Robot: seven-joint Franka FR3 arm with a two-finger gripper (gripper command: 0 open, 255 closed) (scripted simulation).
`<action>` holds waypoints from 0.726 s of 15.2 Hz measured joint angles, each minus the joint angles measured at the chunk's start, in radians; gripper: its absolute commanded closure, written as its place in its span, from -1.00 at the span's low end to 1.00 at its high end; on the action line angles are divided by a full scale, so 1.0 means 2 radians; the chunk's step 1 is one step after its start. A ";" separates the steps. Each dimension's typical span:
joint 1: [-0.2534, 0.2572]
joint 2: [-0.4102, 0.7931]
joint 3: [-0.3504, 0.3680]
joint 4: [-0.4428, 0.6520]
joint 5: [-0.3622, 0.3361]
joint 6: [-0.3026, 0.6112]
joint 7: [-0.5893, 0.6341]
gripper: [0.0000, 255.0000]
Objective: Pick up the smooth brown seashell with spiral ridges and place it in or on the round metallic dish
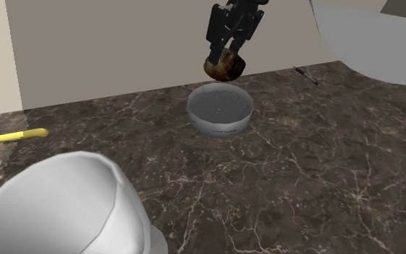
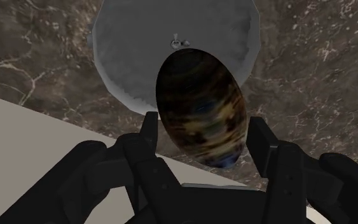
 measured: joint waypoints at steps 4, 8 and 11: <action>0.000 -0.018 -0.001 -0.052 -0.003 0.032 -0.011 1.00; 0.003 -0.036 -0.001 -0.105 -0.005 0.067 -0.020 1.00; 0.003 -0.044 0.000 -0.136 -0.006 0.089 -0.026 1.00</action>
